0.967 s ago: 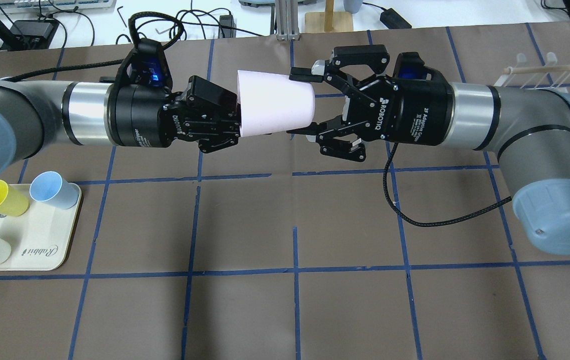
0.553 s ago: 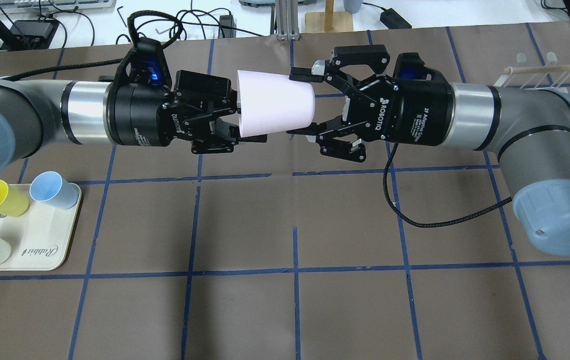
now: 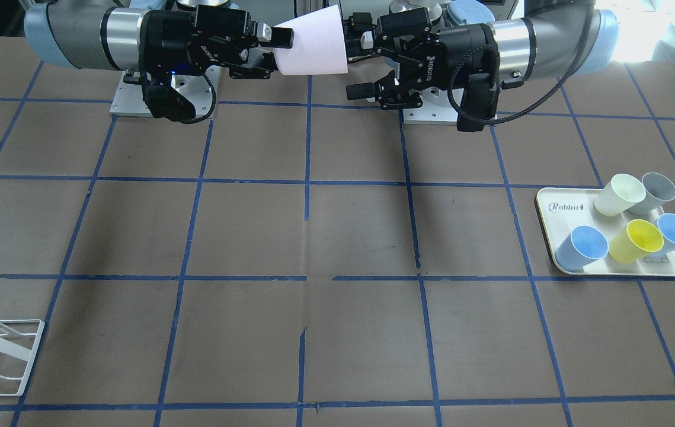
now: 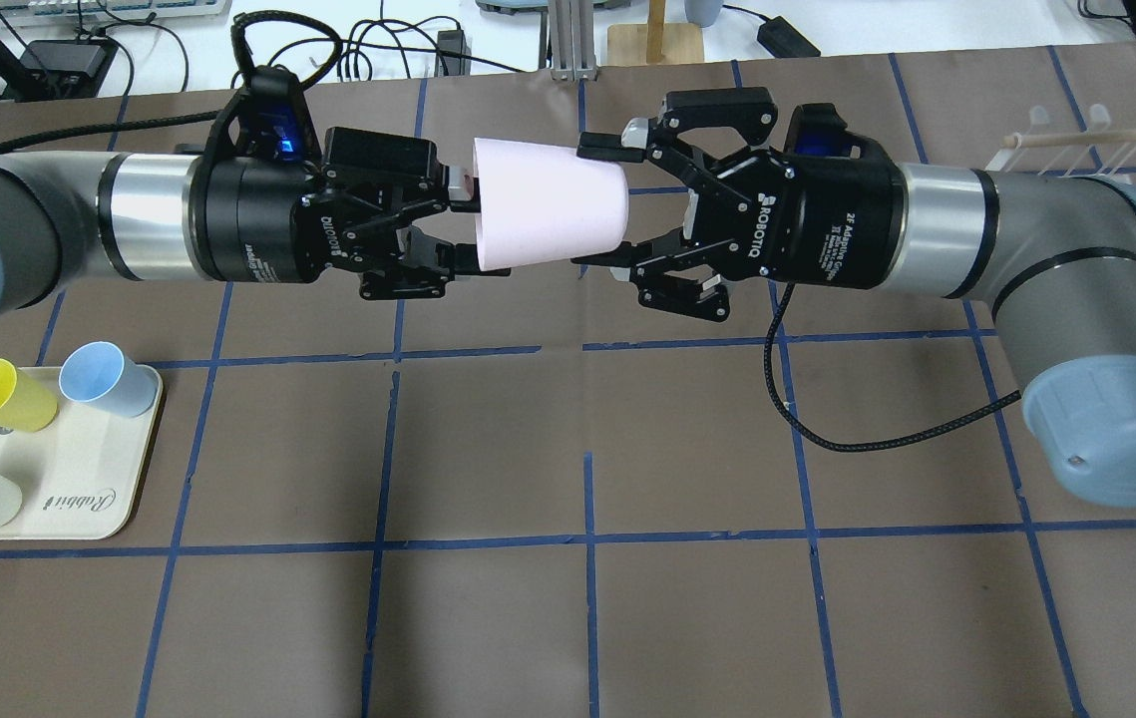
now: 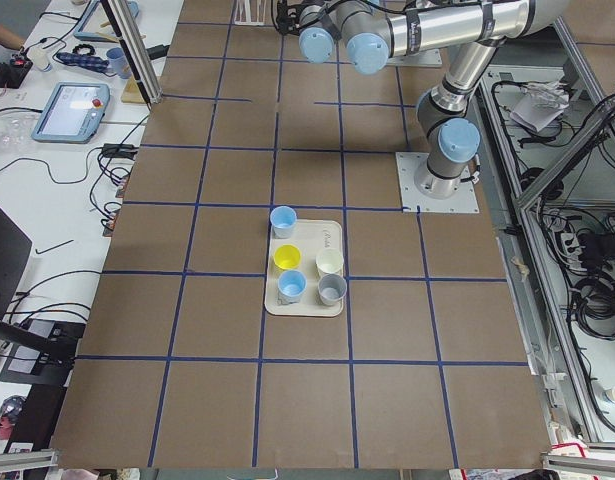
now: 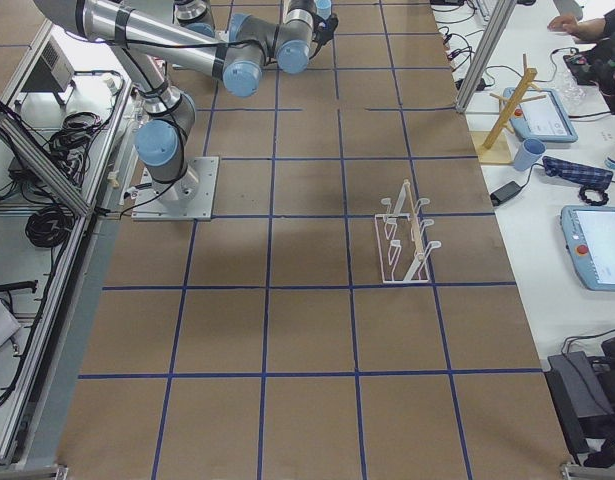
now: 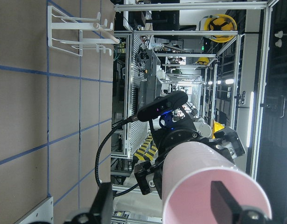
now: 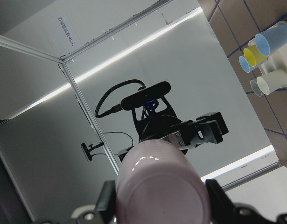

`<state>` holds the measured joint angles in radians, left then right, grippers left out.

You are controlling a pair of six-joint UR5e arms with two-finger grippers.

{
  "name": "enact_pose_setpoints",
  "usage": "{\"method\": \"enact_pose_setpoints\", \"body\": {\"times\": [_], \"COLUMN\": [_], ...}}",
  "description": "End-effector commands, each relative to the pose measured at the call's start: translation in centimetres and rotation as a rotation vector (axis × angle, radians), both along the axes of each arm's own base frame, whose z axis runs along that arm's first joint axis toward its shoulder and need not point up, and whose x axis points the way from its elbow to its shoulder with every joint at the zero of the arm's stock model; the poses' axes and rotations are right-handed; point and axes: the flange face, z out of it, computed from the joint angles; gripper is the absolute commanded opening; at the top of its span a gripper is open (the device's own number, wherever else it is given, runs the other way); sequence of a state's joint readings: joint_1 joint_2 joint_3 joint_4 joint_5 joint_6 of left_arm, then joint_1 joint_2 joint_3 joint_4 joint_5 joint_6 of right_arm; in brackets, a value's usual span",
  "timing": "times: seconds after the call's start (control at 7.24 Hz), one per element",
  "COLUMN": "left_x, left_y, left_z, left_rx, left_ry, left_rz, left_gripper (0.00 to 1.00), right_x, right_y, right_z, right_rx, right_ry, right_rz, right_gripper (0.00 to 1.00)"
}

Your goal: Transfer IKEA cup to right arm and place on rack

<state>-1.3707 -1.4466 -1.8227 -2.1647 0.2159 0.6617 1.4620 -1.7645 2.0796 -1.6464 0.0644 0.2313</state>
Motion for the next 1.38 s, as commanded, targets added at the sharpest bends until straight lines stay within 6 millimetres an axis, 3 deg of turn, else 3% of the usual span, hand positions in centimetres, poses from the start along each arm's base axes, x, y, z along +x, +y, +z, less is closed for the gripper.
{"method": "enact_pose_setpoints", "body": {"times": [0.0, 0.14, 0.28, 0.41, 0.55, 0.69, 0.83, 0.97, 1.24], "left_x": [2.4, 4.3, 6.2, 6.9, 8.1, 8.7, 7.5, 5.5, 2.0], "left_y": [0.1, 0.6, 0.7, 0.1, -0.8, -1.3, -1.4, -1.9, -4.1], "left_z": [0.9, 1.4, 2.5, 3.5, 3.0, 2.8, 2.4, 1.7, 0.1], "left_rx": [0.034, 0.032, 0.013, -0.081, -0.165, -0.206, -0.203, -0.189, -0.201], "left_ry": [-0.021, -0.119, -0.229, -0.34, -0.519, -0.701, -0.89, -1.103, -1.297], "left_rz": [0.038, 0.006, -0.029, -0.065, -0.125, -0.172, -0.232, -0.274, -0.278], "left_gripper": [0.88, 0.89, 0.9, 0.92, 0.92, 0.92, 0.92, 0.95, 1.0], "right_x": [-0.5, -0.8, -3.0, -3.9, -4.1, -4.4, -5.2, -5.9, -7.4], "right_y": [-0.3, -0.5, -1.3, -1.5, -1.5, -1.4, -1.6, -1.9, -2.0], "right_z": [0.0, 0.0, 0.0, 0.1, -0.1, -0.4, -0.9, -0.7, -0.6], "right_rx": [0.006, 0.013, 0.052, 0.054, 0.045, -0.074, -0.119, -0.123, -0.167], "right_ry": [-0.001, -0.008, -0.005, 0.009, 0.087, 0.37, 0.577, 0.677, 0.969], "right_rz": [-0.011, -0.021, -0.068, -0.086, -0.076, -0.052, -0.051, -0.052, -0.022], "right_gripper": [0.59, 0.59, 0.59, 0.56, 0.53, 0.48, 0.48, 0.43, 0.37]}}
